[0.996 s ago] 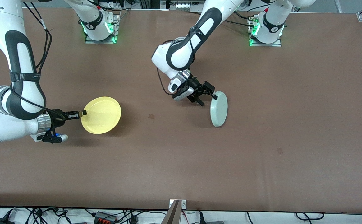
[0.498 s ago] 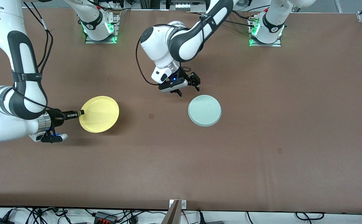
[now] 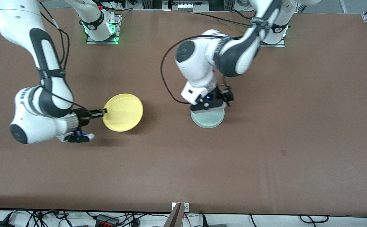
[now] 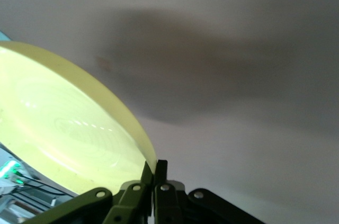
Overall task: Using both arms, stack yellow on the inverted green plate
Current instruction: 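Carry the yellow plate onto the green plate while the left gripper withdraws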
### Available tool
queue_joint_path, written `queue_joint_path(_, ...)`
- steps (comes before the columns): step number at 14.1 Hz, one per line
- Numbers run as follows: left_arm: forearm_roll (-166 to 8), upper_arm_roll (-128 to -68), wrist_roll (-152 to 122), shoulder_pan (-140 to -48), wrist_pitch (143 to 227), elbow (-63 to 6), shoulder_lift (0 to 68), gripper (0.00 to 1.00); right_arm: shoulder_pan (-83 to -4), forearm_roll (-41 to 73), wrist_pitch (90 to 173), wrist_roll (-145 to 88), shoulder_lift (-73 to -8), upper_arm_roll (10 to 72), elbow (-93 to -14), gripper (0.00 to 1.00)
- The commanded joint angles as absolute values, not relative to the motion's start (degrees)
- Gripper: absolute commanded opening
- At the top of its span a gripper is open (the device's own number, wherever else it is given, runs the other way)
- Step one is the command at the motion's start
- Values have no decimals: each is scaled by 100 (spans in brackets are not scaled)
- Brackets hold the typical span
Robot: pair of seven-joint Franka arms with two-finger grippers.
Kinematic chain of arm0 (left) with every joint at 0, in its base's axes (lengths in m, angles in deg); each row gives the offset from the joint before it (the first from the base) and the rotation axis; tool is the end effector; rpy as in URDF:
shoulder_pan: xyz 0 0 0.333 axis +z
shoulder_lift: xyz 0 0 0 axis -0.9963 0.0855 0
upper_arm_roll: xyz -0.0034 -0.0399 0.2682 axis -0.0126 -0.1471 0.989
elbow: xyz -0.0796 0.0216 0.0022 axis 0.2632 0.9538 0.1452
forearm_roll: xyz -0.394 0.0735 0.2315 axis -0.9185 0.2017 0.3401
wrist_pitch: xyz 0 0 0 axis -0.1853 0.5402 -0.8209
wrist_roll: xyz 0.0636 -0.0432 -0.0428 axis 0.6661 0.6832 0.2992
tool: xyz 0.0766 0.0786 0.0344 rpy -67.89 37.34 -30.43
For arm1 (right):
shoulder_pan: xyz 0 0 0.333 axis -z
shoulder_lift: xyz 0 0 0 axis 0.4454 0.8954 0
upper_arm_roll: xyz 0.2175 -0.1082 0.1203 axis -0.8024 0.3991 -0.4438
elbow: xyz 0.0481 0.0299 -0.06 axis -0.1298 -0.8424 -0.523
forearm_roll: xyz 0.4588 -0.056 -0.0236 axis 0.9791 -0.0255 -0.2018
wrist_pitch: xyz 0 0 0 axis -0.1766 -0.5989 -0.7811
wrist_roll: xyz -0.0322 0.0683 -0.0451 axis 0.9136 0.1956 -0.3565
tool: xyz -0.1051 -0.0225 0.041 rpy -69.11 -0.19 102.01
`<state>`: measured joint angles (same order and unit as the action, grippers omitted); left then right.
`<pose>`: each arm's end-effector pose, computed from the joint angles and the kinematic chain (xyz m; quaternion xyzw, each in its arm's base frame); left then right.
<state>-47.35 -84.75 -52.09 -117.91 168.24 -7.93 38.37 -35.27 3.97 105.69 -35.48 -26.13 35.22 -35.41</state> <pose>0.6071 -0.4156 0.3336 -0.9833 -0.0006 -0.0487 0.1756 0.6825 0.1599 0.2233 -0.9482 -0.0092 0.2581 0.1849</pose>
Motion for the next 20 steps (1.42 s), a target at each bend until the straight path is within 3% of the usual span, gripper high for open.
queue_joint_path(1,-5322,-8662,-3938,-10965,16834,-1266,3179,100,-4014,776,10867,-4199,-2446,3553,-3456,0)
queue_joint_path(5,-6420,-8662,-1958,-9620,16580,-1433,2626,100,-4725,1637,11542,-5059,-2261,3553,-3456,0)
queue_joint_path(10,-6678,-8662,-1806,-9300,17008,-3284,949,100,-5816,1665,12959,-6080,-1998,3553,-3447,0)
queue_joint_path(12,-6678,-8654,-1744,-9283,17071,-3648,569,100,-6071,1683,13258,-6509,-1823,3544,-3308,0)
queue_joint_path(20,-6994,-8574,-1129,-8897,15859,-2359,733,100,-6705,2175,13690,-7171,-1356,3553,-3043,0)
